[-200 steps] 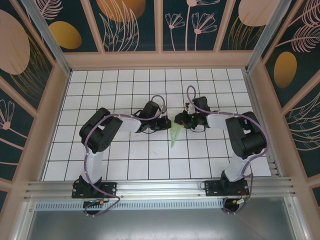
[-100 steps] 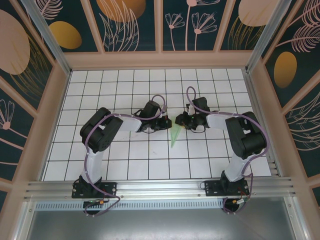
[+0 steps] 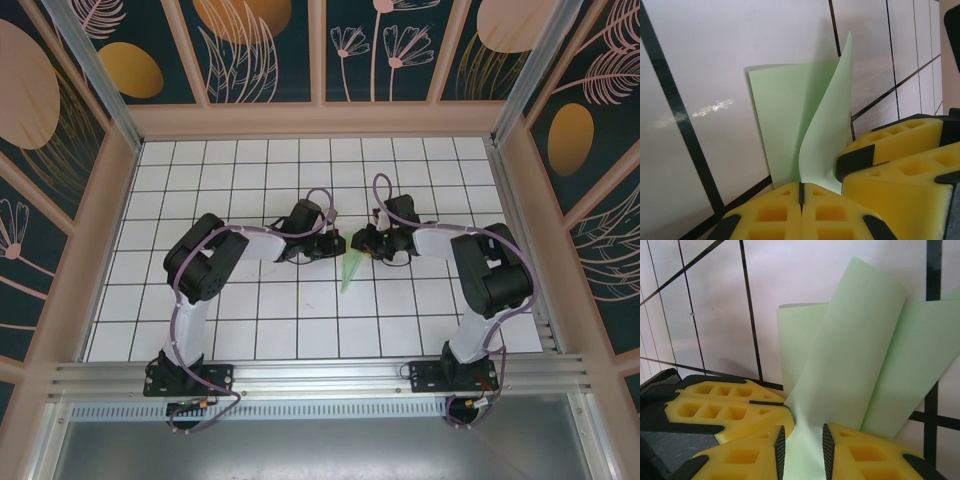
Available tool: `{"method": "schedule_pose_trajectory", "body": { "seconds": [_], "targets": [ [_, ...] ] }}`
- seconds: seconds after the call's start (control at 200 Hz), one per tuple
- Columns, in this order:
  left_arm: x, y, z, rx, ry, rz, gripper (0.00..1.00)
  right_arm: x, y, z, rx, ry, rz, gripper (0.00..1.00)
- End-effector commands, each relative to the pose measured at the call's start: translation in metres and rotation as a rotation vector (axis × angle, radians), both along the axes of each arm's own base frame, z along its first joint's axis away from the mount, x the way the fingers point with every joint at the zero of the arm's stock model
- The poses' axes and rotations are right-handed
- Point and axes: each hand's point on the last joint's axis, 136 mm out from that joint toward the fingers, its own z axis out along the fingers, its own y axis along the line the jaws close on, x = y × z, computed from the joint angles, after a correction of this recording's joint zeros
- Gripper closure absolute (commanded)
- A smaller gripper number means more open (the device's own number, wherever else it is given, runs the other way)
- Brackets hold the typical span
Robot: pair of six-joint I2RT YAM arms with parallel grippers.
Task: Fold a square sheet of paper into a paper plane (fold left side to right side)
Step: Fold the wing for the fifth time at the center of the table.
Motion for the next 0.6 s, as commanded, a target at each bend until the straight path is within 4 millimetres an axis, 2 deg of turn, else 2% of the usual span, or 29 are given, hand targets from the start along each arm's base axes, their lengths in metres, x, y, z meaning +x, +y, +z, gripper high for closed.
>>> {"method": "schedule_pose_trajectory", "body": {
  "seconds": [0.0, 0.195, 0.596],
  "targets": [
    [0.001, 0.001, -0.018, 0.034, 0.012, -0.008, 0.95, 0.002, 0.002, 0.009, -0.011, -0.028, 0.02, 0.72],
    [0.001, 0.002, -0.021, 0.043, 0.015, -0.008, 0.95, 0.008, 0.003, 0.014, -0.007, -0.044, 0.011, 0.74],
    [0.003, 0.004, -0.013, 0.049, -0.007, 0.001, 0.91, -0.009, -0.014, -0.026, -0.102, 0.056, -0.02, 0.75]
  ]
}}
